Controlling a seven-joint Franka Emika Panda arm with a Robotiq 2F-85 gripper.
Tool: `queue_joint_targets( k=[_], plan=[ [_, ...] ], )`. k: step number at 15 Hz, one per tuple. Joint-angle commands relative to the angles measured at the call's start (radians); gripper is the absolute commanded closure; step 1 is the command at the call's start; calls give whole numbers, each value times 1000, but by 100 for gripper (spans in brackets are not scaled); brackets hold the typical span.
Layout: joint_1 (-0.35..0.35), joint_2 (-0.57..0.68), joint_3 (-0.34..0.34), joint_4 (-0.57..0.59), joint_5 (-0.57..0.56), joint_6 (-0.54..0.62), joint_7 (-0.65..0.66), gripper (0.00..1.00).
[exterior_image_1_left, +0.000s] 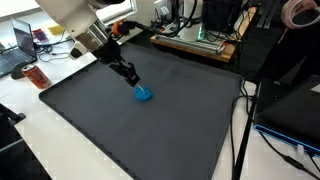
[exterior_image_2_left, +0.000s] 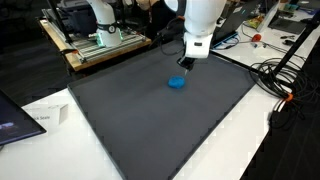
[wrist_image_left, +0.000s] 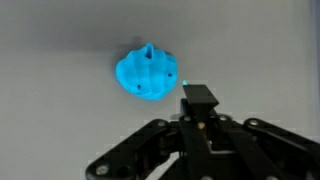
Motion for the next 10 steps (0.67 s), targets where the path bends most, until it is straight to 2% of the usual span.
queue_joint_targets(
  k=[1, 10],
  plan=[
    [26, 70, -15, 139, -40, -118, 82, 97],
    [102, 203, -51, 381, -134, -305, 267, 97]
  ],
)
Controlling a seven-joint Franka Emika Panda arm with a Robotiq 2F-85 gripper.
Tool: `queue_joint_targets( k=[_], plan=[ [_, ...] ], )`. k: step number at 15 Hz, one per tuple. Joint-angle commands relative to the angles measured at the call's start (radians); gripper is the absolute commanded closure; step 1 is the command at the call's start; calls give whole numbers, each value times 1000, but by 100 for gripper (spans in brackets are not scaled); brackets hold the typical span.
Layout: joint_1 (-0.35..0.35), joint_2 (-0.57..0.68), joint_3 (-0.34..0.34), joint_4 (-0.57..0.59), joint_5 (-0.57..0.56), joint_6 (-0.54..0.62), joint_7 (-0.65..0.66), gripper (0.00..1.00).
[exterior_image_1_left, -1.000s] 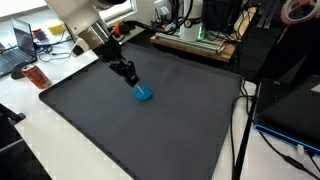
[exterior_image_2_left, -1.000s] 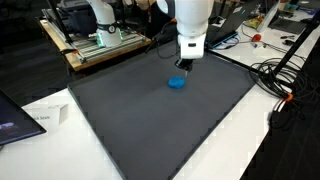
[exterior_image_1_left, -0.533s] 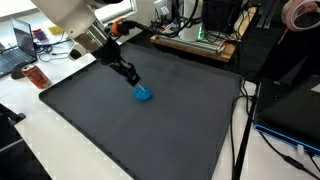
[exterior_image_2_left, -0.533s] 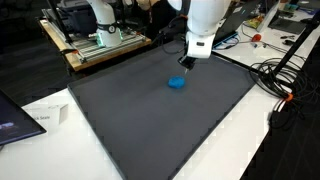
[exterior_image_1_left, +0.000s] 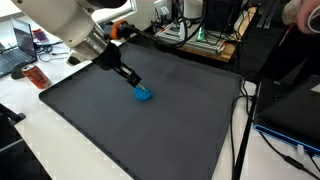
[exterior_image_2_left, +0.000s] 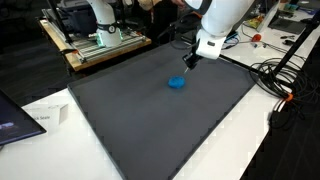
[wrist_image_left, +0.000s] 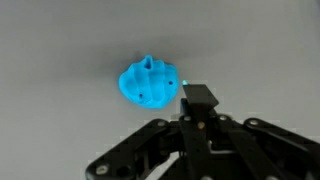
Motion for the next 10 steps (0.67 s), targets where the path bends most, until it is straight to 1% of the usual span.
queue_joint_targets(
  k=[1, 5, 8, 10],
  plan=[
    [49, 73, -33, 130, -64, -75, 94, 97],
    [98, 91, -61, 162, -127, -72, 186, 97],
    [129, 78, -77, 138, -163, -39, 250, 97],
    [145, 55, -84, 96, -177, -5, 284, 97]
  ],
)
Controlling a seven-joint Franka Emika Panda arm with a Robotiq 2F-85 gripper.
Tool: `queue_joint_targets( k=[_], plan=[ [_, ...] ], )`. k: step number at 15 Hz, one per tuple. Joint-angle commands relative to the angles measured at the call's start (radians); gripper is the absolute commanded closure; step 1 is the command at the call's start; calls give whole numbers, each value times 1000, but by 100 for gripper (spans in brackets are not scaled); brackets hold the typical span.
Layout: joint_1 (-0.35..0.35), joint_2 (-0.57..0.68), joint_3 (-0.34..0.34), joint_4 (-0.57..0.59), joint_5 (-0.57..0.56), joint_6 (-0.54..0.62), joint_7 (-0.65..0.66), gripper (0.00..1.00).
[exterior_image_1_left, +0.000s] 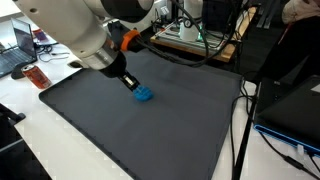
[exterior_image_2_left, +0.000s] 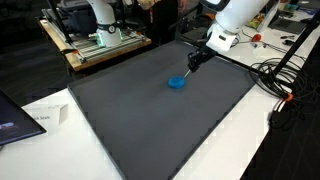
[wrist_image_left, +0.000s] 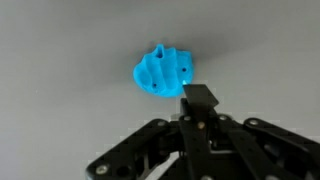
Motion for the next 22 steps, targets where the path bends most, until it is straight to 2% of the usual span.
queue_joint_targets(
  k=[1, 7, 18, 22],
  plan=[
    [33, -26, -21, -41, -39, 50, 67, 97],
    [74, -118, -43, -233, -71, 248, 159, 97],
    [153, -368, -55, -730, -174, 687, 300, 97],
    [155, -481, -37, -900, -189, 819, 293, 97]
  ],
)
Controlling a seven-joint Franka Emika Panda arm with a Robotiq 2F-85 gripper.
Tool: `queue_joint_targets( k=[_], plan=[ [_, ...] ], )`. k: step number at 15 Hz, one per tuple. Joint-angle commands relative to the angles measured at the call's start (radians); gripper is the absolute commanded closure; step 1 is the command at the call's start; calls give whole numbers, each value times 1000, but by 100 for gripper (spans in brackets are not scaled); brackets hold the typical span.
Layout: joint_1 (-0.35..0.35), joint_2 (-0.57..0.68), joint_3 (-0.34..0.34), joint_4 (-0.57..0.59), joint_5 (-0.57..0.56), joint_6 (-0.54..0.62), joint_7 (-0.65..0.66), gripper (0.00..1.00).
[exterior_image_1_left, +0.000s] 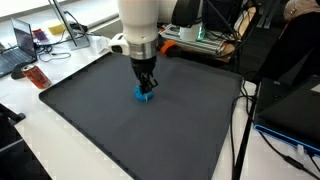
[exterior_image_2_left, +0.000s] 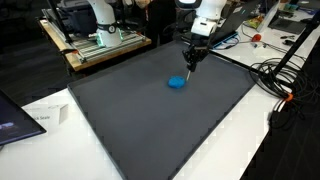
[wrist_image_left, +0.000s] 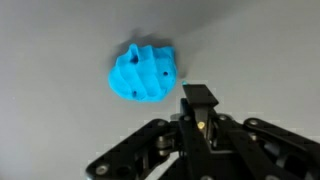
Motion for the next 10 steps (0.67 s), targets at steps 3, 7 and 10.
queue_joint_targets(
  k=[3, 7, 10],
  plan=[
    [-8, -221, 25, -281, -21, 143, -20, 97],
    [-48, -361, 72, -405, 16, 152, -150, 97],
    [-85, -460, 112, -466, 62, 116, -297, 97]
  ],
)
